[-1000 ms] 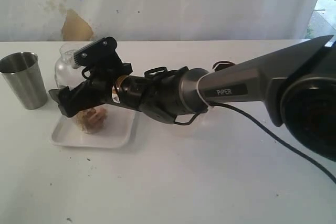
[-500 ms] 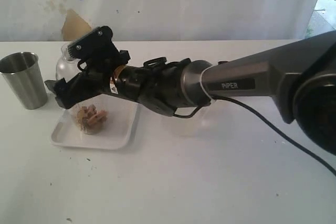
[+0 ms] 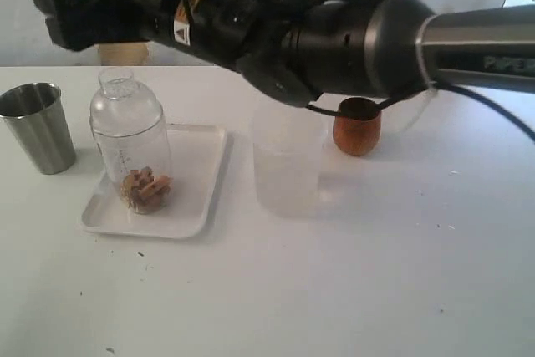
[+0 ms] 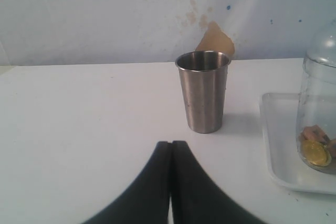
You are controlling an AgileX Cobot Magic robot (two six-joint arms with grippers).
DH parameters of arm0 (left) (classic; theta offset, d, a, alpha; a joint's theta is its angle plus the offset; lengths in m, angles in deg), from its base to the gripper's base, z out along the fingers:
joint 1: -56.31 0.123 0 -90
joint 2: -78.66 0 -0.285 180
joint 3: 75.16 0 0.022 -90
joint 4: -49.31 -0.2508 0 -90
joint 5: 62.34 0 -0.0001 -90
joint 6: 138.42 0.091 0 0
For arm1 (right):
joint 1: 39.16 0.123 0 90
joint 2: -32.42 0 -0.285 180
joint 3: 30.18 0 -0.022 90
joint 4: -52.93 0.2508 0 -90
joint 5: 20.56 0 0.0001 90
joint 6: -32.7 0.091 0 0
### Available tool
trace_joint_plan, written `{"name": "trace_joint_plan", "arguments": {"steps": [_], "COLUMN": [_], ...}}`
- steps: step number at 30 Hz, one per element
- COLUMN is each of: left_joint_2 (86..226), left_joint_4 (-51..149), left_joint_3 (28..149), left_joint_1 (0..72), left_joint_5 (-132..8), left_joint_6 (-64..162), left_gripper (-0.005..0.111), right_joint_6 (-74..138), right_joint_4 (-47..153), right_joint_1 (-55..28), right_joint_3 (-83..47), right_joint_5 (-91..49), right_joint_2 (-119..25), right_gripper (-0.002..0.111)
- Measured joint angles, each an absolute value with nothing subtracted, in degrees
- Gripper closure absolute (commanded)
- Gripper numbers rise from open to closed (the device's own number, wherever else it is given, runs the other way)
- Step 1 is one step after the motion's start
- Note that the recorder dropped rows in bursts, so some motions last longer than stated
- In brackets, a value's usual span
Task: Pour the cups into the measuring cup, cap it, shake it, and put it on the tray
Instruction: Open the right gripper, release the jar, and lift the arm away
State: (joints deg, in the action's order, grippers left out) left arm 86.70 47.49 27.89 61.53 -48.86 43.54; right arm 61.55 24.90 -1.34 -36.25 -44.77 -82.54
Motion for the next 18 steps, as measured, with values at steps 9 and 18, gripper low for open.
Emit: {"name": "trace_joint_plan", "arguments": {"steps": [9, 18], "left_joint_2": [86.7, 86.7], "left_joint_4": [47.5, 47.5], "left_joint_3": [27.9, 27.9], "left_joint_1": [61.5, 61.5], "left_joint_5": [-48.9, -48.9], "left_joint_6": [43.5, 43.5], "left_gripper": [0.107, 0.107], "right_joint_6": [65.2, 63.4], "right_joint_4": [24.4, 24.4], "right_joint_1": [-1.3, -1.3], "right_joint_3": [-36.3, -31.6], "right_joint_5": [-18.4, -2.8], "right_joint_2": [-71.4, -58.7], "right_gripper": [0.108, 0.108]}}
